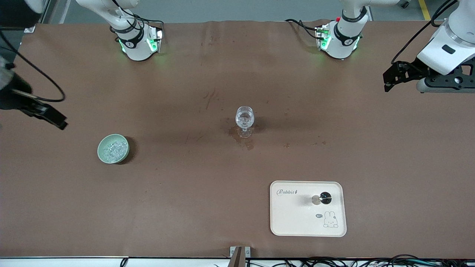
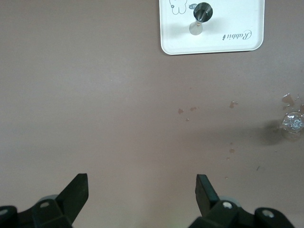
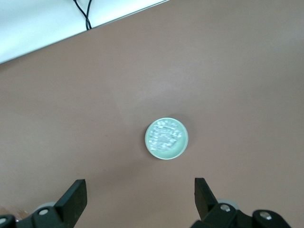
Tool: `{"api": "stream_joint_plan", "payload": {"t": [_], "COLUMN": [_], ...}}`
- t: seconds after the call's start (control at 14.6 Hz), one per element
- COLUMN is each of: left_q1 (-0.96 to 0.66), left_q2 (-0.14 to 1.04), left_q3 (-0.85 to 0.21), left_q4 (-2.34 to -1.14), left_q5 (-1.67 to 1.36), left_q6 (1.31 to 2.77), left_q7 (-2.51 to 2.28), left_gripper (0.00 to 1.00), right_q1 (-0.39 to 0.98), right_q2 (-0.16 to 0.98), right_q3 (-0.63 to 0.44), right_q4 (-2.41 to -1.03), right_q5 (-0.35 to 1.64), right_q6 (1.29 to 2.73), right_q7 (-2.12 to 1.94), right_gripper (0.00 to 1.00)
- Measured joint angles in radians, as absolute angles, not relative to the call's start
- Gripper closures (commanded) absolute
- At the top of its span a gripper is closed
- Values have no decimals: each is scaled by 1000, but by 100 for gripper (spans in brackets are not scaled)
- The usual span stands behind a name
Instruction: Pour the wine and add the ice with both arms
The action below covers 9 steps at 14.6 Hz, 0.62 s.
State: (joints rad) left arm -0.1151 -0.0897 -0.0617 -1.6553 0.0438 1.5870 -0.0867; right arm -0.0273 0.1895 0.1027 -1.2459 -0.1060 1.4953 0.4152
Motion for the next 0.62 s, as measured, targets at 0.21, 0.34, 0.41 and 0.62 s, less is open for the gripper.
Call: {"api": "stream_joint_plan", "payload": {"t": [0.21,0.34,0.41,0.62], "left_q1": [-115,-114,-113,-111], "left_q2": [-90,-90,-90,-90], "left_q3": [-62,-61,-61,-60], "left_q4": [-1651,-1645,-1639,-1624], "left_q5": [44,44,44,44], "left_q6": [1587,1587,1587,1587], "left_q7": [-87,-87,-87,-87], "left_gripper": [0,0,0,0], "right_q1": [-28,-28,-28,-28], "right_q2": [155,112,86,10], "right_q3": [-1,-40,-48,-51], "right_q4": [-1285,-1345,-1385,-1499], "right_q5": [-81,-79,-79,-78], "right_q6": [1486,1496,1518,1583], "right_q7": [265,207,197,189], "right_gripper": [0,0,0,0]}}
